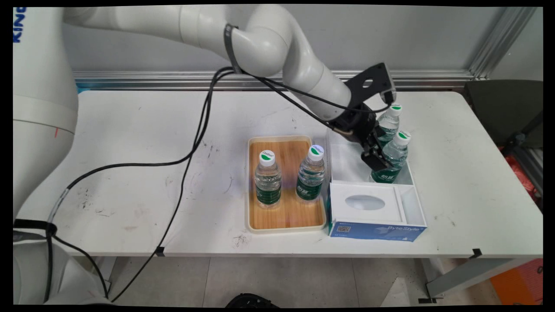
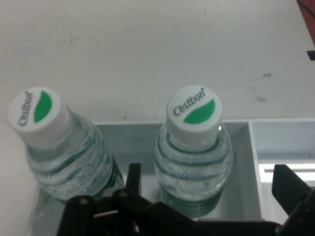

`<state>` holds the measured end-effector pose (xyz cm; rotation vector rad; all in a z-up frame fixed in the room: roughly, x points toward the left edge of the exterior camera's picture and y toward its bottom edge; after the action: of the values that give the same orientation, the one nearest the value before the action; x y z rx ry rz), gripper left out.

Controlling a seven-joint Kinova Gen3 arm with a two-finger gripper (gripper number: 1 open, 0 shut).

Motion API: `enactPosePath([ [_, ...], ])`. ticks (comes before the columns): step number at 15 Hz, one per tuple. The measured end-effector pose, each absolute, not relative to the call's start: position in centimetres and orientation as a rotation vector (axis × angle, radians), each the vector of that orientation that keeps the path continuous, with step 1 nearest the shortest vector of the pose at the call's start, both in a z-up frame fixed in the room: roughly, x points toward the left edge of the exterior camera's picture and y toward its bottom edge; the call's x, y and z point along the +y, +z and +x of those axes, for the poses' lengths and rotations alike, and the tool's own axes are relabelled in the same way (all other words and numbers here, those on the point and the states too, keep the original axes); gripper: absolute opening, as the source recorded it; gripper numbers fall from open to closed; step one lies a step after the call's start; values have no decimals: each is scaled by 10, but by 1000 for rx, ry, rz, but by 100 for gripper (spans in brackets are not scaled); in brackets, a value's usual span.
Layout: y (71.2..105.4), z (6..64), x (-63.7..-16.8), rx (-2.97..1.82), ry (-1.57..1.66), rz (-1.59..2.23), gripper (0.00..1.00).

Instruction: Pick up the green bottle from the white box, then place the picked object on the tray

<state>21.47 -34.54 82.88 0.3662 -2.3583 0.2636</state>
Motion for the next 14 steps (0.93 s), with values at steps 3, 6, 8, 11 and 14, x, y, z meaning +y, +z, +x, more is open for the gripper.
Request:
enactPosePath([
  [3, 818, 207, -350, -2343, 266, 377, 100],
  [6, 808, 202, -355, -2331, 267, 388, 100],
  [8, 803, 199, -357, -2327, 264, 397, 100],
  [11, 796, 196, -359, -2321, 247, 411, 0],
  [14, 794, 194, -359, -2316, 230, 418, 0],
])
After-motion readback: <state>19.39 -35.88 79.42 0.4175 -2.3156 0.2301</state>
